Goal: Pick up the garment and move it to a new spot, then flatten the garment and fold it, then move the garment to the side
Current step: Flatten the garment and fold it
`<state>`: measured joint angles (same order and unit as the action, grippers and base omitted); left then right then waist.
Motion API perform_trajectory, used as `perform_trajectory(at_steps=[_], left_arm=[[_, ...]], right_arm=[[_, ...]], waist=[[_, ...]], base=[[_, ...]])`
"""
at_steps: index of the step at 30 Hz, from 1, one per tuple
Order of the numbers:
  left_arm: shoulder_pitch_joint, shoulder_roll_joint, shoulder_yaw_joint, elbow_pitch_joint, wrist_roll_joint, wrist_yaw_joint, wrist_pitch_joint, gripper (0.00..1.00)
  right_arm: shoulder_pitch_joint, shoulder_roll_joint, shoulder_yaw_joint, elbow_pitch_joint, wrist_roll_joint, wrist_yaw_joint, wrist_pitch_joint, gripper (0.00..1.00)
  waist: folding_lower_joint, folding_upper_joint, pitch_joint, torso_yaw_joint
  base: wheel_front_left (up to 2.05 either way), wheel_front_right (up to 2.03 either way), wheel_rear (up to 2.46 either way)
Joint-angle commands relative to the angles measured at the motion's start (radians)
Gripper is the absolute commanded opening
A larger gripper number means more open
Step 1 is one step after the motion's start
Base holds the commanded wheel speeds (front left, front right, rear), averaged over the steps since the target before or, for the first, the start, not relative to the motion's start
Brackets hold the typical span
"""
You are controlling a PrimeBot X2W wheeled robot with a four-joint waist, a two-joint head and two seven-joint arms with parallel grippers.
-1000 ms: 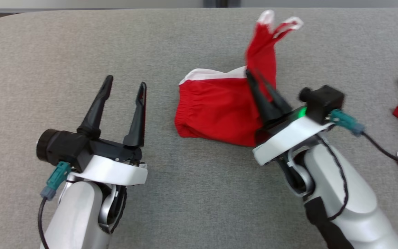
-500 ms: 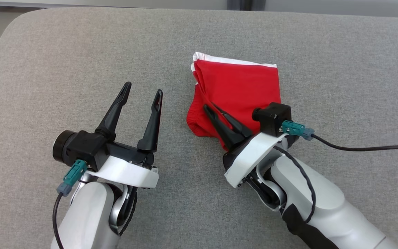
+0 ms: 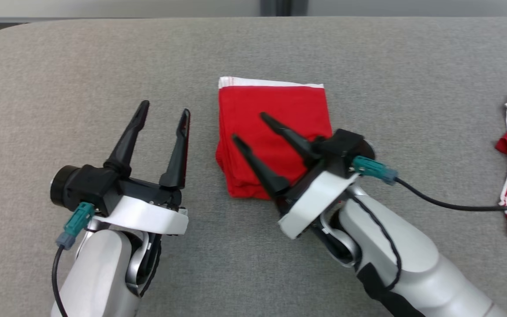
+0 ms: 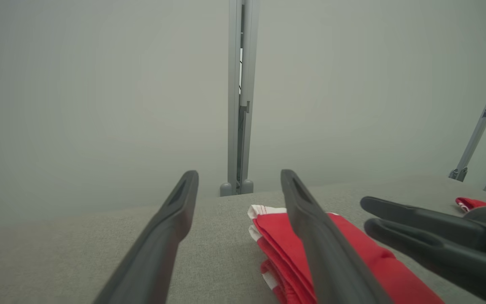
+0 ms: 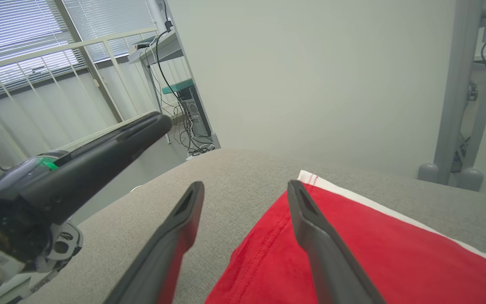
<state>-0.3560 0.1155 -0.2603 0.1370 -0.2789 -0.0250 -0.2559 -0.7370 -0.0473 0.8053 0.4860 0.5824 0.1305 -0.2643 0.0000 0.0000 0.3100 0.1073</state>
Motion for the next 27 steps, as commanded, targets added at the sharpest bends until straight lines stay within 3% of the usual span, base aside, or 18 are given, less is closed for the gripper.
perform_trajectory(at_steps=[1, 3, 4, 8, 15, 21, 27], left_arm=[[0.002, 0.01, 0.009, -0.006, -0.002, 0.01, -0.003, 1.0], [0.012, 0.018, 0.018, -0.013, -0.003, 0.016, -0.004, 1.0], [0.012, 0.018, 0.018, -0.013, -0.003, 0.016, -0.004, 1.0], [0.021, 0.037, 0.038, -0.026, 0.006, 0.032, -0.004, 1.0], [0.051, 0.059, 0.059, -0.045, 0.015, 0.062, -0.005, 1.0], [0.099, 0.078, 0.076, -0.059, 0.012, 0.082, -0.005, 1.0], [0.141, 0.084, 0.086, -0.072, 0.005, 0.099, -0.002, 1.0]], right_arm=[[0.025, -0.007, -0.049, -0.011, -0.029, 0.0, -0.001, 1.0], [0.061, -0.007, -0.143, -0.025, -0.083, 0.0, -0.001, 1.0], [0.061, -0.007, -0.143, -0.025, -0.083, 0.0, -0.001, 1.0], [0.15, -0.011, -0.367, -0.081, -0.206, 0.001, -0.001, 1.0], [0.263, -0.037, -0.58, -0.143, -0.302, 0.001, -0.001, 1.0], [0.377, -0.056, -0.709, -0.199, -0.357, 0.0, 0.019, 1.0], [0.477, -0.04, -0.774, -0.277, -0.372, 0.001, 0.065, 1.0]], waist=[[0.0, 0.0, -0.007, -0.019], [0.0, 0.0, -0.012, -0.034], [0.0, 0.0, -0.012, -0.034], [0.0, 0.0, -0.02, -0.062], [0.0, 0.0, -0.037, -0.084], [0.0, 0.0, -0.067, -0.089], [0.0, 0.0, -0.087, -0.09]], base=[[0.0, 0.0, 0.0], [0.0, 0.0, 0.0], [0.0, 0.0, 0.0], [0.0, 0.0, 0.0], [0.0, 0.0, 0.0], [0.0, 0.0, 0.0], [0.0, 0.0, 0.0]])
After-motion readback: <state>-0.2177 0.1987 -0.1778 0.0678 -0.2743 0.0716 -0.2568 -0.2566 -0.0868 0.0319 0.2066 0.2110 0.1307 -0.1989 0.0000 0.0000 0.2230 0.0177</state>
